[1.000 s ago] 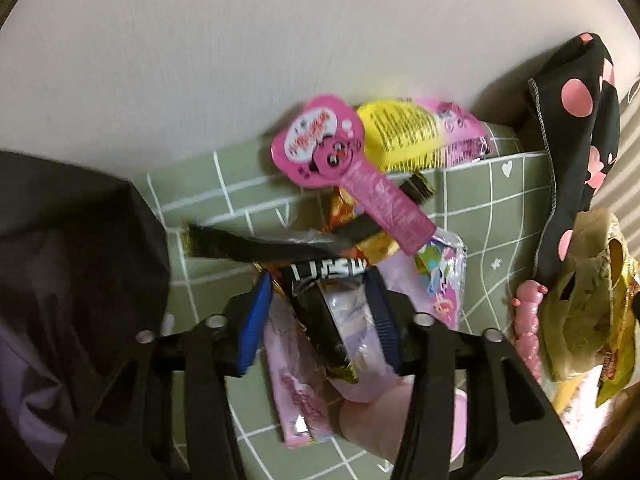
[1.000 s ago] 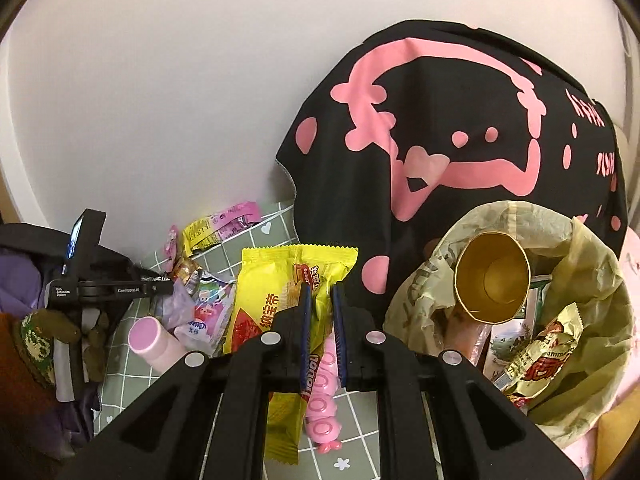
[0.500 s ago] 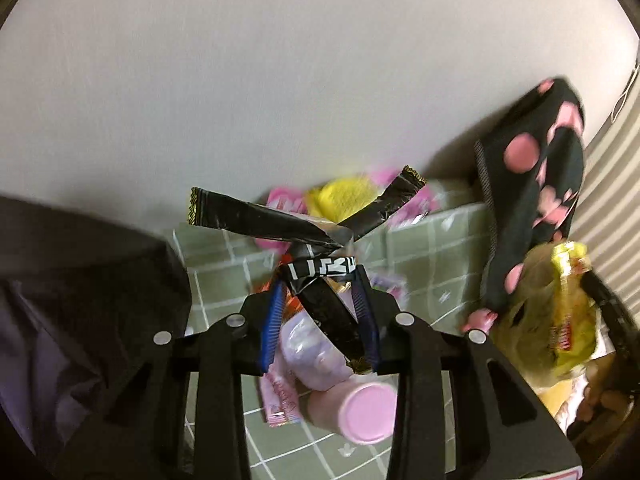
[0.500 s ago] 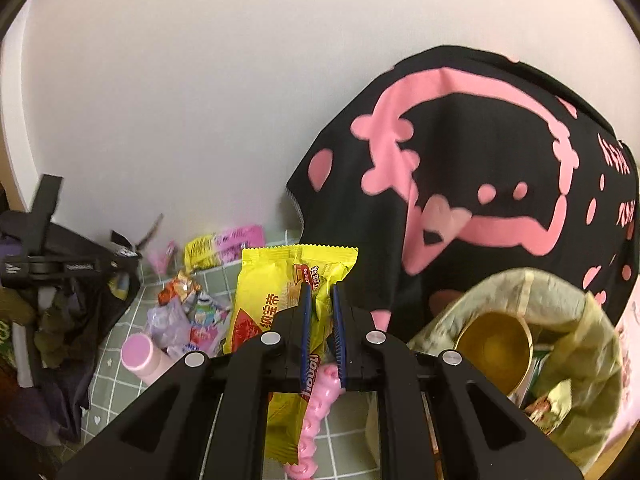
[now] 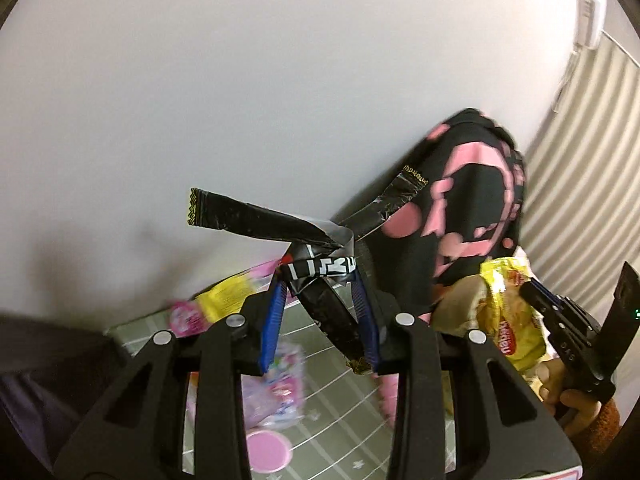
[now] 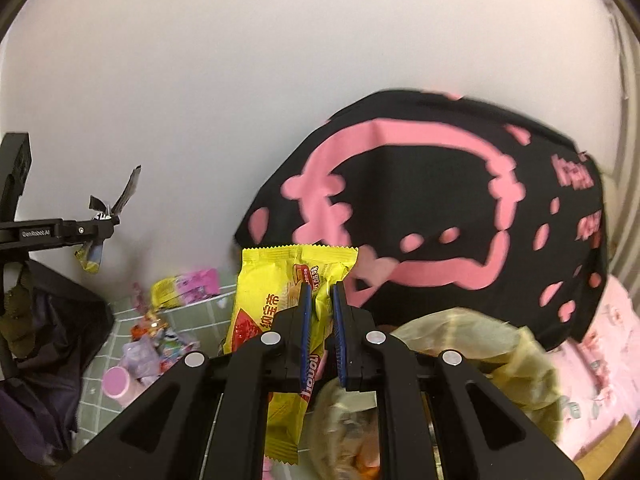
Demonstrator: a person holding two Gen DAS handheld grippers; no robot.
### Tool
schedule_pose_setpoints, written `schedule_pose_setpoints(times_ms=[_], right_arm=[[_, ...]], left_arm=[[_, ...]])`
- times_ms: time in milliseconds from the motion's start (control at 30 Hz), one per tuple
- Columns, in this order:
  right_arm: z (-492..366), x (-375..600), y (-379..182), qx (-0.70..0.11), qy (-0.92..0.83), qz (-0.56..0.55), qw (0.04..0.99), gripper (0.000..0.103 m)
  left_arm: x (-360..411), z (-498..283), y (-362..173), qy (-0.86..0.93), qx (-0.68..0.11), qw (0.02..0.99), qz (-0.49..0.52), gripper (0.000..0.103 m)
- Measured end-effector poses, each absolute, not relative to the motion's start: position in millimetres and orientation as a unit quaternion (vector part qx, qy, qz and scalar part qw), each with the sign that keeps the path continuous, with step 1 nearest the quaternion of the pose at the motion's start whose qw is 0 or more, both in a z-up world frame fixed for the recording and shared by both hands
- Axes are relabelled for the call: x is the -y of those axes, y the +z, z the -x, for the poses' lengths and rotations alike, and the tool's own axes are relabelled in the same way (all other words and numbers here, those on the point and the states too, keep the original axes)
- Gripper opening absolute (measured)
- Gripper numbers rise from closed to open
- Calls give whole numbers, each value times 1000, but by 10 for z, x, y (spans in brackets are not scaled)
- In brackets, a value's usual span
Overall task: Collect trash
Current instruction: 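Carry the wafer pack and black wrapper into the trash bag and open both grippers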
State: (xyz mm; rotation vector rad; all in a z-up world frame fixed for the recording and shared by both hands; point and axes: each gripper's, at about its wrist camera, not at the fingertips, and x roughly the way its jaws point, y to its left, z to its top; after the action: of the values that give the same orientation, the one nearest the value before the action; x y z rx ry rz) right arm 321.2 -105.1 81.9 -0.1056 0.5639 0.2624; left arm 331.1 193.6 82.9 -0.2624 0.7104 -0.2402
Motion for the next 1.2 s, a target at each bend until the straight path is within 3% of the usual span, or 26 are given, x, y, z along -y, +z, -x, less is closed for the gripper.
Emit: schedule_pose_setpoints(times_ms=[533,1000,1100,1133,1200], right_arm=[[-2752,1926,1194,-236,2,58,970,11],[-2571,2543,1154,-242,-63,45,967,11],[-2580,2622,1123,-245,-71,37,966,11],[-2586,2637,1117,-246,-71,36,966,11],[-2581,2670,1105,-248,-76,36,965,11]], left_arm=[[-378,-3435,809,-301,-348,885,78,32],[837,-3528,232,-407,-429,806,32,33],[1036,-3551,150,-428,-430,794,32,41],[1075,-3551,121,-434,-432,790,29,49],[1145,-3556,58,-441,-444,780,18,52]])
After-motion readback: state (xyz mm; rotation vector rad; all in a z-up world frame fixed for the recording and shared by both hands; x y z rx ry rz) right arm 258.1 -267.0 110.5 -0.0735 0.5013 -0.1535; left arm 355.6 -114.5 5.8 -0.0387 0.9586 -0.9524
